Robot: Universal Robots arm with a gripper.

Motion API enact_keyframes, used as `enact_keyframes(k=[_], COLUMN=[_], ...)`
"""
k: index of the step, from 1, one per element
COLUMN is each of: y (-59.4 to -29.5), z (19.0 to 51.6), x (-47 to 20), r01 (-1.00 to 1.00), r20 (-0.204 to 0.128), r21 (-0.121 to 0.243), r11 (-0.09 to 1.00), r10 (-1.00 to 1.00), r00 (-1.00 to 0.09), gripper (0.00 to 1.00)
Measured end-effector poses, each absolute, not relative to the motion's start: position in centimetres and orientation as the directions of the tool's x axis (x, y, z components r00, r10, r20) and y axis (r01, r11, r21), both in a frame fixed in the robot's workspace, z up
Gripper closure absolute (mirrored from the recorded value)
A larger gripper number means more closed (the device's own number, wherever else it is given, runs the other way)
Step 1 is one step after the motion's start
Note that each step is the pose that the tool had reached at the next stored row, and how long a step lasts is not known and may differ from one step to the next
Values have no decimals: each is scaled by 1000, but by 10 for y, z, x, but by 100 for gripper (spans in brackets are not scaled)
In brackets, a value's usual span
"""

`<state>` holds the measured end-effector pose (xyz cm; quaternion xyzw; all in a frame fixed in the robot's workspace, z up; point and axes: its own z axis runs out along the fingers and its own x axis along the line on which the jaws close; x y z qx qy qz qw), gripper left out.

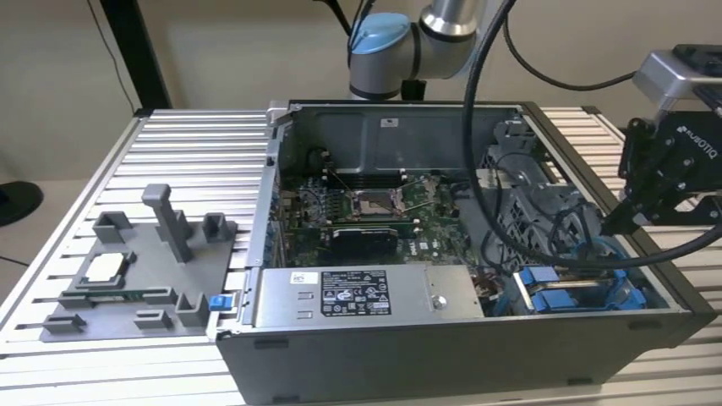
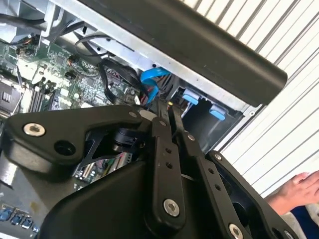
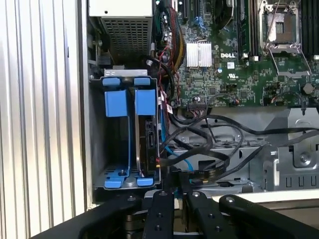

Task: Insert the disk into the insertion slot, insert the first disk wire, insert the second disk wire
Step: 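Insert the second disk wire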

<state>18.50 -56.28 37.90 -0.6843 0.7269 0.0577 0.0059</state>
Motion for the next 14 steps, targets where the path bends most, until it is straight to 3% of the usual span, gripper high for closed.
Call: enact_keyframes(k=[14], y=[-565], z=[387], x=[136], r01=[-996], r20=[-88], r21=[70], r11=[55], r10=[-994], r00=[-61], gripper=[100])
